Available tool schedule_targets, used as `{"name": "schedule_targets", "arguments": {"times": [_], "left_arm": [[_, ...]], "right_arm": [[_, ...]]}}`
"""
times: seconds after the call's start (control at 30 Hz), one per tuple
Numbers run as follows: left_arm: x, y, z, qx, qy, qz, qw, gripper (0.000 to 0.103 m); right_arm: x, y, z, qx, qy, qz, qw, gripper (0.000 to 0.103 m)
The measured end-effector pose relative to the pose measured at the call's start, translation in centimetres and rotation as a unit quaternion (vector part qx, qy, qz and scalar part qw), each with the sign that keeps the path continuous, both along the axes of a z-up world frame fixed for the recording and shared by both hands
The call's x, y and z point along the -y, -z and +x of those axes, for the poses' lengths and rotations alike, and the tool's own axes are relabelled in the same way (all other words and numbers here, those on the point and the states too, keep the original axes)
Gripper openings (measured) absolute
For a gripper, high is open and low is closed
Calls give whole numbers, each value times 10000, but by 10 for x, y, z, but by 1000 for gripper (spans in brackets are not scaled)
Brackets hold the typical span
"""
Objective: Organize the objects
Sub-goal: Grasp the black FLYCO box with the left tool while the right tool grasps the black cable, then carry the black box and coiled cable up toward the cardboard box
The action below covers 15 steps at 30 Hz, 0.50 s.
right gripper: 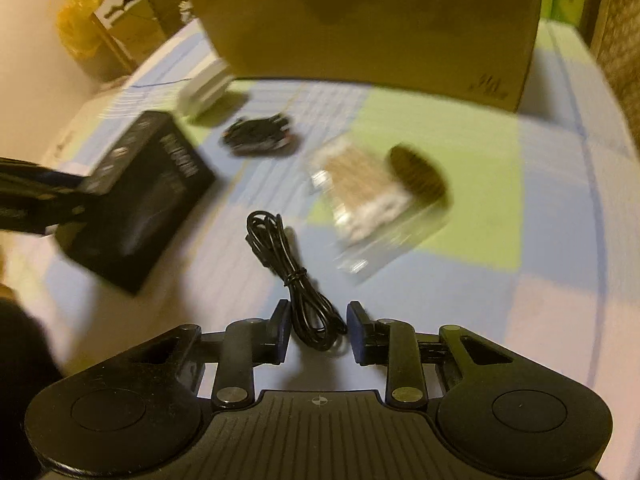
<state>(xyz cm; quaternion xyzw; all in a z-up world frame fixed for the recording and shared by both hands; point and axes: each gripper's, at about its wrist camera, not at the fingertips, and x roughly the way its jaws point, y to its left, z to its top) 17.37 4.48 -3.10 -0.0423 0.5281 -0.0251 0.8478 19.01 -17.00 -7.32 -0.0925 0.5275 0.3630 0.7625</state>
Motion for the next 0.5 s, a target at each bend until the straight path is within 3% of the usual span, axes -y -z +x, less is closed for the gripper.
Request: {"name": "schedule_targets", "arguments": {"times": [0.07,0.2,0.5], "left_arm": [[1,0,-1,7,12,-32,10000,60],[1,-2,-5,28,19,-45,10000,60],[-6,-5,-8,74,9,-46,10000,60]], "right_arm": [[-2,0,-9,-22,-139,51,9999,29],[-15,-2,-20,524,-483,-203,9972,35],[-48,6,-29,985,-1375,-365,9849,34]]}}
